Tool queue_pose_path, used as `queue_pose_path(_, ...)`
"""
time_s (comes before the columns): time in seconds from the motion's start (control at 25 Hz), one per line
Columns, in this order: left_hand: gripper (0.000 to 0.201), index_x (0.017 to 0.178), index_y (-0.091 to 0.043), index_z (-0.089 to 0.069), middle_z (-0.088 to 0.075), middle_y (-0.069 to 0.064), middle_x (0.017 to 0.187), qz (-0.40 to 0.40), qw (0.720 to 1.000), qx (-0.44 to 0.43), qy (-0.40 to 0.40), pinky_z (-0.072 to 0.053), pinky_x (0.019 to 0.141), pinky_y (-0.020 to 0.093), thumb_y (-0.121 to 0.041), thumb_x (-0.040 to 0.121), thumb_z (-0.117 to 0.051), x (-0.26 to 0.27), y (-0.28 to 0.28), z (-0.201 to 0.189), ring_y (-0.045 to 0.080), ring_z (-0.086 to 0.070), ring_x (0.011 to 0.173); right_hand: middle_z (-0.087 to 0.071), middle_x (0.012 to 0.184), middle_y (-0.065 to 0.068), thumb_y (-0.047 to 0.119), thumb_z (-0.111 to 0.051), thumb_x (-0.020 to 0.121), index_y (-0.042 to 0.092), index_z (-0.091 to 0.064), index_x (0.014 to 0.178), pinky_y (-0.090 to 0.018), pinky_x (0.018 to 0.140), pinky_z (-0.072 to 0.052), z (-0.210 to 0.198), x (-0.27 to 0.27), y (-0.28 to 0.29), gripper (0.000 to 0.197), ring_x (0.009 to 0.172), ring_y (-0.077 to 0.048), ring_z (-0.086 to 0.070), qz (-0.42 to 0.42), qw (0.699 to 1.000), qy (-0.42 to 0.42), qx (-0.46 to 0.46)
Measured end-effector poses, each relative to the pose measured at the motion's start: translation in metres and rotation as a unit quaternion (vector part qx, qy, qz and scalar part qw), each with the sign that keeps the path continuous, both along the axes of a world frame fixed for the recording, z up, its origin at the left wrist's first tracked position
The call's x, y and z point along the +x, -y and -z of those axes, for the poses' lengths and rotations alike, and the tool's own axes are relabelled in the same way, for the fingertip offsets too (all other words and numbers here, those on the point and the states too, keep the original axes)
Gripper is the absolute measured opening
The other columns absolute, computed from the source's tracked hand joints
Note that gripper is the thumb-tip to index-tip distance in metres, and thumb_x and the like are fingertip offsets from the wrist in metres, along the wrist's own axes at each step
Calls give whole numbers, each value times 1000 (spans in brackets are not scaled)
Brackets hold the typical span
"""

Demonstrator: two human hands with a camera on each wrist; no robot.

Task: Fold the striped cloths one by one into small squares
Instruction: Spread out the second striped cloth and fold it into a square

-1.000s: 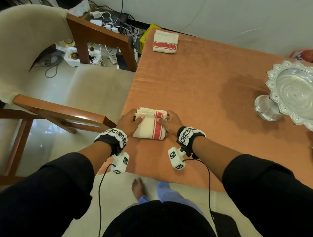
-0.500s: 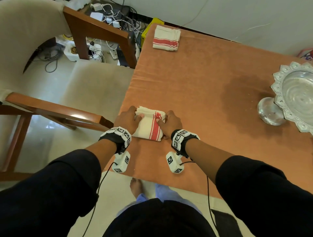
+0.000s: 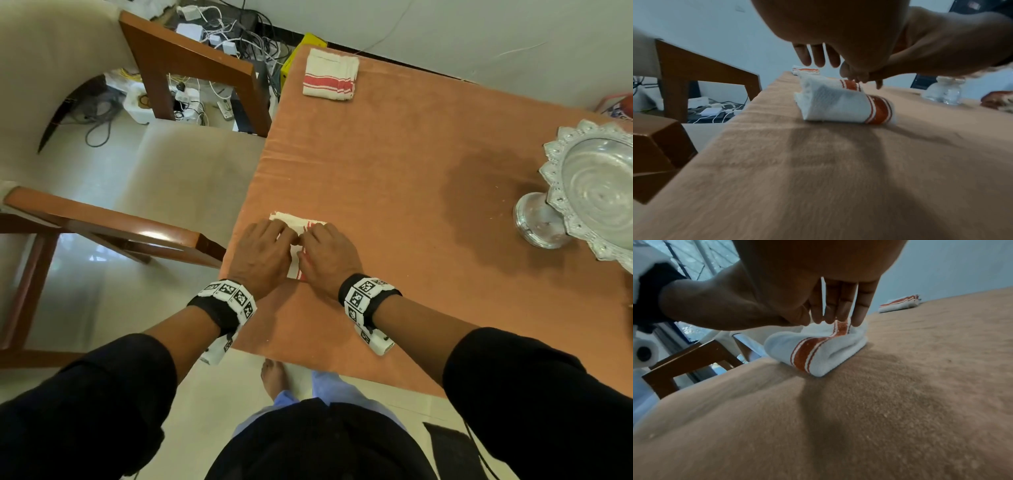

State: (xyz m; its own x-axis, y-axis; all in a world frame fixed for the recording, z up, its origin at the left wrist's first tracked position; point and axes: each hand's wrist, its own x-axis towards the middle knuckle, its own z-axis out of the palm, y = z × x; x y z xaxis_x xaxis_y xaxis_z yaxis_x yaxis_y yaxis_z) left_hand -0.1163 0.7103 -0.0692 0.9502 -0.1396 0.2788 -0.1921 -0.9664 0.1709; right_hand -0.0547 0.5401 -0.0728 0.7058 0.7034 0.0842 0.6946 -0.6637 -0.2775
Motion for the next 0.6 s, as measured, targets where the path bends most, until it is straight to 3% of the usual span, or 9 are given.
queue_pose_path(0.08,35,128,-8,-61,-61,14,133,16,996,62,-56,-43,104,46,-15,97,-47,-13,-5,12,34,-55,123,-59,125,-11,31,-57,89,11,-61,119,-45,95,-47,7,-5,3,36,114,-31,-52,-20,999,27,-26)
queue_pose_path(0.12,46,143,-5,-52,-51,16,150,9,992,88,-93,-35,116,48,-19,100,-44,-19,-10,18,35,-45,140,-54,137,-12,33,-55,91,9,-57,129,-46,105,-42,9,-7,5,45,126,-31,-48,-16,998,25,-47)
queue_pose_path(0.2,62,160,-4,-26,-22,15,169,-8,983,106,-151,-20,126,51,-28,104,-36,-22,-17,26,35,-19,156,-39,156,-13,39,-50,94,6,-43,147,-47,120,-27,14,-11,8,63,145,-31,-33,2,996,15,-84)
queue_pose_path(0.32,71,164,-6,-10,-3,11,173,-17,978,98,-183,-14,127,52,-39,103,-28,-18,-22,30,30,-3,160,-21,166,-13,47,-42,96,3,-25,158,-48,125,-16,20,-14,11,77,155,-30,-16,21,993,-7,-112)
queue_pose_path(0.6,75,165,-10,-7,2,8,173,-11,972,109,-206,-13,126,57,-48,102,-22,-14,-27,38,31,-2,160,0,170,-11,51,-29,102,6,-9,162,-48,126,-11,35,-11,17,78,157,-27,1,15,988,-20,-154)
